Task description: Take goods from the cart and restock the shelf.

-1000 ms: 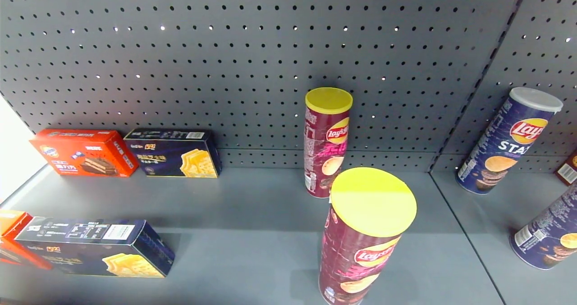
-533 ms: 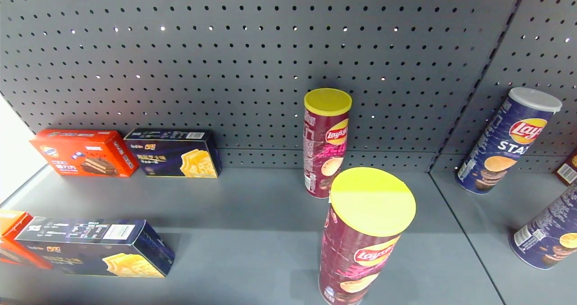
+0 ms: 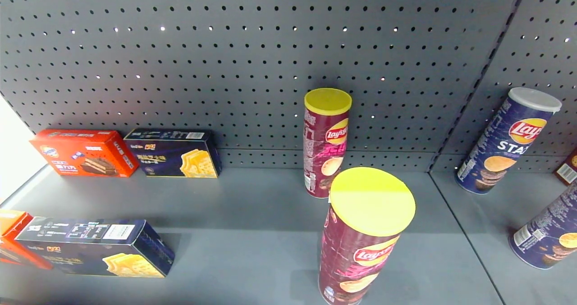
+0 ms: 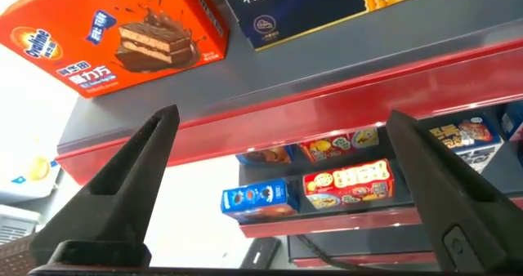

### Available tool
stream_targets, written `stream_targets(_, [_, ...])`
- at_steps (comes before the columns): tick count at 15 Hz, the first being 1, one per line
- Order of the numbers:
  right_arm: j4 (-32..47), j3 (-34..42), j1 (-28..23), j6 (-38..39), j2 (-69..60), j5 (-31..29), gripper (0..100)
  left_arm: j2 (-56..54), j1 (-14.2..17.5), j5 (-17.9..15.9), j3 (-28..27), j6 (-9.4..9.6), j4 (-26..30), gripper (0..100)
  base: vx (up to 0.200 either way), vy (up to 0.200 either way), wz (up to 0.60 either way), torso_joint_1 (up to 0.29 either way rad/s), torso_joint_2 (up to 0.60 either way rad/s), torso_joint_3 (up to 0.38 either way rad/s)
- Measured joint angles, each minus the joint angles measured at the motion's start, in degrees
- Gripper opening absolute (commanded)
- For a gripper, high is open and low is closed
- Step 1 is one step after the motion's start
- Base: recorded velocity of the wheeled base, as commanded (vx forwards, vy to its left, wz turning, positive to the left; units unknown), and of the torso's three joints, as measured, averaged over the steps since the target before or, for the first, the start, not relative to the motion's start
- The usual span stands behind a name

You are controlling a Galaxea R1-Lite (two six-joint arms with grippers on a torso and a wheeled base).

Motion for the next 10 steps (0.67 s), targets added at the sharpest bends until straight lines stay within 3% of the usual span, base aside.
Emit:
stream_targets(4, [0.1,-10.0,1.3,-8.1,8.9,7.7,100,0.5,0.1,0.0,0.0,-0.07,0.0,100,0.000,0.000,0.00,0.000,0.00,0.000])
stream_targets(8, [0.2,-15.5,1.6,-15.5,17.0,18.9,100,0.6,0.1,0.0,0.0,-0.07,0.0,100,0.000,0.000,0.00,0.000,0.00,0.000])
stream_targets(10, [0.2,-16.9,2.7,-16.5,19.8,20.9,100,0.7,0.0,0.0,0.0,-0.13,0.0,100,0.000,0.000,0.00,0.000,0.00,0.000])
